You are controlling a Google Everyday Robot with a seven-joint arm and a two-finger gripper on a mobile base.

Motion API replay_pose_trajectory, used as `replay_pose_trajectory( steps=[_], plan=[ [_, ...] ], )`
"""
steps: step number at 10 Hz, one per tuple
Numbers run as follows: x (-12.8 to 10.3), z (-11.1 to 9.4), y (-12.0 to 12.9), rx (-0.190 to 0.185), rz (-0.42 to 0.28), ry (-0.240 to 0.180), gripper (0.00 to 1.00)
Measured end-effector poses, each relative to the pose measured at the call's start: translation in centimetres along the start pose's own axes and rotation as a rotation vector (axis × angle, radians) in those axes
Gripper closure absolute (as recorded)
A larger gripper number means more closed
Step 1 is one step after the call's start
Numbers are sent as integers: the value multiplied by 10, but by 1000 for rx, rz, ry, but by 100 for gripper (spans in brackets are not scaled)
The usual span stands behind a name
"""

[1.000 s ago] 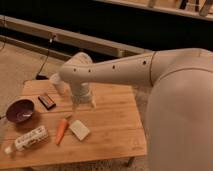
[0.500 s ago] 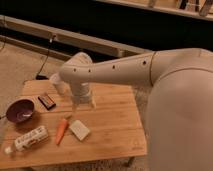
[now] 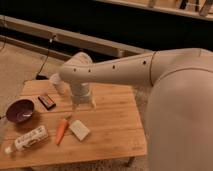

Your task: Place the pepper in the ceramic cup

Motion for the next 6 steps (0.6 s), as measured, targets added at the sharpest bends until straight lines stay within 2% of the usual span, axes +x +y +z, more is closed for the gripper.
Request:
replay_pose_trajectory(
  steps=[5, 6],
  plan=[
    [0, 0, 0, 0, -1, 0, 35],
    [2, 2, 2, 10, -4, 2, 35]
  ],
)
